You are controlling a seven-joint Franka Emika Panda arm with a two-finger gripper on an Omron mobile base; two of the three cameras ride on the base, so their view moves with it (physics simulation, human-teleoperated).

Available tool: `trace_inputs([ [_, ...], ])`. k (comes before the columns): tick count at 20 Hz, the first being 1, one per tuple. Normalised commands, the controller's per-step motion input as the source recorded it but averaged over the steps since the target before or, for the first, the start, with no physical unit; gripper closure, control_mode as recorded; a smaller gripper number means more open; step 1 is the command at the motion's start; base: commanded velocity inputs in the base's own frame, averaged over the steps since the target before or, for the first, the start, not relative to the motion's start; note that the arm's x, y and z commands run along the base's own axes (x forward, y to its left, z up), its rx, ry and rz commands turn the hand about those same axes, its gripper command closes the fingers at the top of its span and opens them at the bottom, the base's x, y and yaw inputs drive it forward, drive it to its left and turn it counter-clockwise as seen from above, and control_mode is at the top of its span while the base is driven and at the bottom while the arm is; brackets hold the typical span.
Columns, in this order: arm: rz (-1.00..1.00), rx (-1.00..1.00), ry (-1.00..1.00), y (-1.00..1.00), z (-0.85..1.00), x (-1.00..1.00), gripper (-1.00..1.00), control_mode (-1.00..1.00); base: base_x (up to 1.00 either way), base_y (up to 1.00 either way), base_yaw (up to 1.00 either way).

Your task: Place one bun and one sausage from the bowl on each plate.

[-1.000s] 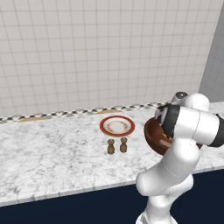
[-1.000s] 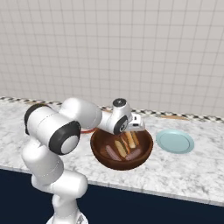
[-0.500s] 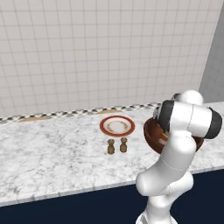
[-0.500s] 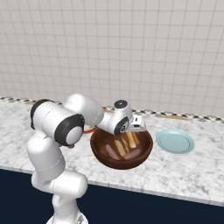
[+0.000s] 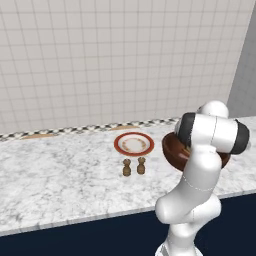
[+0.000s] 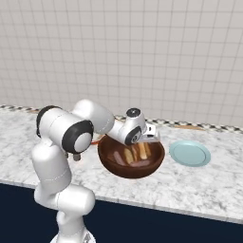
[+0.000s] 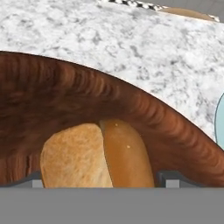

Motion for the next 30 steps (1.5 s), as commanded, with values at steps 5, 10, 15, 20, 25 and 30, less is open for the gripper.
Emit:
trace_inputs([
  [5,0.01,0.00,-0.14,0.10,0.08,-0.25,1.00,-1.00,0.00,0.00,0.00],
  [10,0.04,0.00,-0.02,0.03,0.93,-0.47,1.00,-1.00,0.00,0.00,0.00],
  [15,0.03,-0.02,0.01,0.56,0.81,-0.34,1.00,-1.00,0.00,0.00,0.00],
  [20,0.00,0.01,0.00,0.92,0.78,-0.06,1.00,-1.00,0.00,0.00,0.00],
  [25,0.00,0.12,0.11,1.00,0.52,0.00,1.00,-1.00,0.00,0.00,0.00],
  [30,0.00,0.04,0.12,0.90,0.10,-0.10,1.00,-1.00,0.00,0.00,0.00],
])
